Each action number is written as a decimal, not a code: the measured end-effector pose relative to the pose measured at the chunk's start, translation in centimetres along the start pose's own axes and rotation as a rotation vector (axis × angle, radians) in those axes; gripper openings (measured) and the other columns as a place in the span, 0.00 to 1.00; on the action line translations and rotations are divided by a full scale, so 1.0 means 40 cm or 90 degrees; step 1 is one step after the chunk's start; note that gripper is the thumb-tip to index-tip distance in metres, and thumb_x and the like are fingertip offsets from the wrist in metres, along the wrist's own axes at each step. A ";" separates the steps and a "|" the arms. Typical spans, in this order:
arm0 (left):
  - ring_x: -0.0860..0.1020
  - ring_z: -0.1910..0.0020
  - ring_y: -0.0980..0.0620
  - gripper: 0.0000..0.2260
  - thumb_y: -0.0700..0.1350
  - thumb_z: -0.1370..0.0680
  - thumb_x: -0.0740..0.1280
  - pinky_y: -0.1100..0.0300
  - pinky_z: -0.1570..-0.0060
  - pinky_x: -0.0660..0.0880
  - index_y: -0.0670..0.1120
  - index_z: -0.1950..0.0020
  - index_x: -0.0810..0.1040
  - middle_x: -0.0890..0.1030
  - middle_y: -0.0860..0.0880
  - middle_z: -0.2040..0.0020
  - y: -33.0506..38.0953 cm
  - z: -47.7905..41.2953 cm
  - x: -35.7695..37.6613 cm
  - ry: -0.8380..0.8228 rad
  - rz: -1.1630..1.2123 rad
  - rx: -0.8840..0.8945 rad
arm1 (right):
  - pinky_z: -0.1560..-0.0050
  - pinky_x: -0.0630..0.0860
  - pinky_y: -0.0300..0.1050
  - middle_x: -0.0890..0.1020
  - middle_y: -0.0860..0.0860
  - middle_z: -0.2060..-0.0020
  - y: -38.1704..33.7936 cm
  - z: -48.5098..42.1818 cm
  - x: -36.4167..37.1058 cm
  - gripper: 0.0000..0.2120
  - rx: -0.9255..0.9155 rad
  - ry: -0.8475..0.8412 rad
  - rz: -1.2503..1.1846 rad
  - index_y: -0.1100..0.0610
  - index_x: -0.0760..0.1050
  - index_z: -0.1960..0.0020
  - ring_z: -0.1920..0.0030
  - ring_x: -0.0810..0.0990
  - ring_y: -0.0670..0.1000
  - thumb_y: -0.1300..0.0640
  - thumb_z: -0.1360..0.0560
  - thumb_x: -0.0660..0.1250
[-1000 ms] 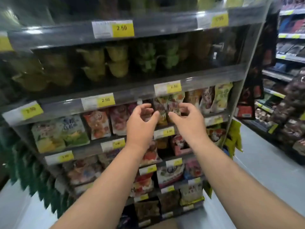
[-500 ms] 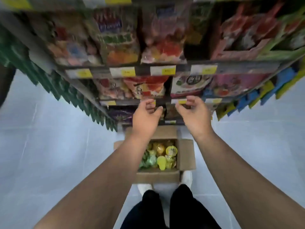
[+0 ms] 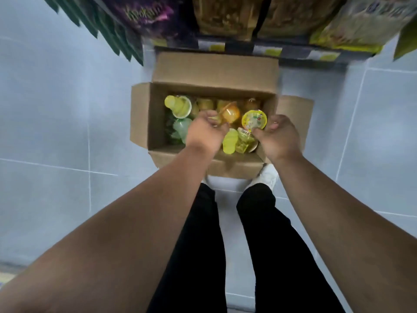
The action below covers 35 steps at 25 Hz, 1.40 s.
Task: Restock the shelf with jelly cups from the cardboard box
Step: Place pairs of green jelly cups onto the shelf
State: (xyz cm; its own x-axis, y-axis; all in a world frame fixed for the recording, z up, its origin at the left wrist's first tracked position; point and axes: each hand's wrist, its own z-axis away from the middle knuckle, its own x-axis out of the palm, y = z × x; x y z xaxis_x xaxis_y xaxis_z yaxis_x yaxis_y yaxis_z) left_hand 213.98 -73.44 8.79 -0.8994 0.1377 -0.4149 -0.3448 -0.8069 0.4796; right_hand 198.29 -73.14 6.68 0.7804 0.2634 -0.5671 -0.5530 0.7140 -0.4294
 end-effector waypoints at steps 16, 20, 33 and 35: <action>0.73 0.34 0.42 0.22 0.54 0.21 0.64 0.55 0.38 0.70 0.41 0.32 0.74 0.76 0.41 0.33 -0.355 -0.459 0.367 -0.152 -0.352 -0.121 | 0.32 0.69 0.48 0.73 0.56 0.31 0.286 -0.404 0.425 0.22 0.131 -0.212 0.180 0.56 0.72 0.30 0.31 0.72 0.57 0.50 0.23 0.66; 0.75 0.36 0.42 0.18 0.49 0.20 0.61 0.55 0.42 0.72 0.41 0.35 0.76 0.78 0.42 0.36 -0.362 -0.474 0.397 -0.153 -0.362 -0.125 | 0.29 0.65 0.48 0.70 0.57 0.28 0.314 -0.424 0.458 0.21 0.167 -0.155 0.119 0.60 0.71 0.30 0.29 0.69 0.56 0.51 0.19 0.61; 0.81 0.44 0.40 0.26 0.52 0.27 0.74 0.54 0.49 0.76 0.36 0.37 0.76 0.82 0.38 0.44 -0.265 -0.324 0.215 -0.109 -0.092 -0.215 | 0.38 0.74 0.48 0.81 0.56 0.40 0.173 -0.233 0.319 0.22 0.284 -0.010 -0.043 0.58 0.79 0.41 0.39 0.79 0.57 0.45 0.29 0.71; 0.82 0.50 0.41 0.22 0.50 0.28 0.75 0.51 0.47 0.78 0.37 0.41 0.79 0.83 0.40 0.49 -0.223 -0.262 0.156 -0.092 0.000 -0.208 | 0.41 0.77 0.50 0.82 0.56 0.44 0.123 -0.166 0.275 0.19 0.298 0.009 -0.108 0.58 0.80 0.50 0.43 0.81 0.57 0.46 0.32 0.74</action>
State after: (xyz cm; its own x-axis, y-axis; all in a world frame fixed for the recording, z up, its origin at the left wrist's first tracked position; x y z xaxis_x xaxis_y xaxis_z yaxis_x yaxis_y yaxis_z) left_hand 214.28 -71.39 -6.19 -0.9362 0.1990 -0.2896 -0.2619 -0.9447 0.1973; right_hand 202.23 -71.04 -6.36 0.8424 0.1111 -0.5273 -0.2251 0.9616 -0.1570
